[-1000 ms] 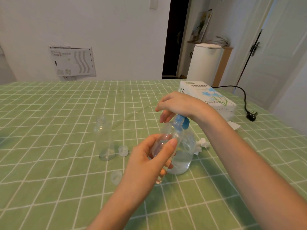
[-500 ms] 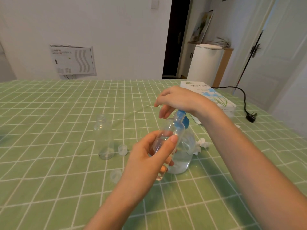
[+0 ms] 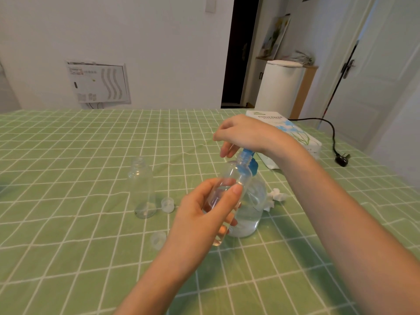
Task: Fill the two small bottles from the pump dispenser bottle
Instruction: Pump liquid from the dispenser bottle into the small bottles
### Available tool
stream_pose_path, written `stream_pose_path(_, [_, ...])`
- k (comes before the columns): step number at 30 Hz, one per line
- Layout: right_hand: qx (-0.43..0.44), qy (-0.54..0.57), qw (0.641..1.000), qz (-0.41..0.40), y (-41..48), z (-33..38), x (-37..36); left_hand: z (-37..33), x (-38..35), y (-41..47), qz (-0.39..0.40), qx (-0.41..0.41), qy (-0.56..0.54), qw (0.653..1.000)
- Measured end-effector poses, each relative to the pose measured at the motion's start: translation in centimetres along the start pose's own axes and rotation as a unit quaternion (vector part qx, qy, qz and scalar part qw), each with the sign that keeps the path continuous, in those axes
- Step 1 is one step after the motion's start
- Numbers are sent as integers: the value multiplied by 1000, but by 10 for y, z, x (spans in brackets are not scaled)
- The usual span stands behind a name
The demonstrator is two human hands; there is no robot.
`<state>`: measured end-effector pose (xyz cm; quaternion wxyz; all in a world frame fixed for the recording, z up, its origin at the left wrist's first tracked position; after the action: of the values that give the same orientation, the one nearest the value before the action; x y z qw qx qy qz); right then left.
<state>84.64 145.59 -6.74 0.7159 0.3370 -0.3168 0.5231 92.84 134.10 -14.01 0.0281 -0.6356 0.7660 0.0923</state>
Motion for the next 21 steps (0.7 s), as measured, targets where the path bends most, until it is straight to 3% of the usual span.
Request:
stream_pose_path(13, [-29, 17, 998, 47, -5, -10, -14, 4, 1, -1, -1, 0, 3, 1000])
stream_pose_path(21, [-15, 15, 1000, 8, 0, -5, -2, 2, 0, 0, 2, -3, 0, 1000])
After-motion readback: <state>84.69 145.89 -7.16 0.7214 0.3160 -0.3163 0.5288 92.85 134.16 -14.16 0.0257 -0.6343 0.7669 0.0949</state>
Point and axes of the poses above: each hand's wrist, its own y-axis towards the middle knuckle, its own x-axis out of the back of the hand, z = x × y, the point moved 6 cm from there along y, towards the middle knuckle, and after that the axes turned 14 degrees about -z, right-handed, at the moved point
